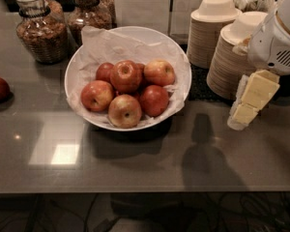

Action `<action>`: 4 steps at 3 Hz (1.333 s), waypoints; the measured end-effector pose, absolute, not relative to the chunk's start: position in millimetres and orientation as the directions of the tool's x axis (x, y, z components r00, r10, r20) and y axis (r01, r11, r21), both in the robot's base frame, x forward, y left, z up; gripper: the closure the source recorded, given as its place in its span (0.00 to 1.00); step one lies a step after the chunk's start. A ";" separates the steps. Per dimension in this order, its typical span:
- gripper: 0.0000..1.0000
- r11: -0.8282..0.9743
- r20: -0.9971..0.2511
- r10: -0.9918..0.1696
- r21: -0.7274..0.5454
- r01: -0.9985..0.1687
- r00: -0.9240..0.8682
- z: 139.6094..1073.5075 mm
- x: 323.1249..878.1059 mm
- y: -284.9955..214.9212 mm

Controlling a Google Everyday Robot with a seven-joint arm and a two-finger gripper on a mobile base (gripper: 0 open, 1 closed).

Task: Pick apple from white bowl

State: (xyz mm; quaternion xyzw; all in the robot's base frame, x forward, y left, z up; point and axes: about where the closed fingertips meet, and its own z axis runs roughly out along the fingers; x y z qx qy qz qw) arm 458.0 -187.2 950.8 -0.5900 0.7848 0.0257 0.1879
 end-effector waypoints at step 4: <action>0.00 0.097 -0.530 -0.846 -0.275 -0.956 0.066 983.4 472.3 -97.0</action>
Offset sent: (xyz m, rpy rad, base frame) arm 0.0185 0.0643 0.0110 0.2401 -0.0829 0.1327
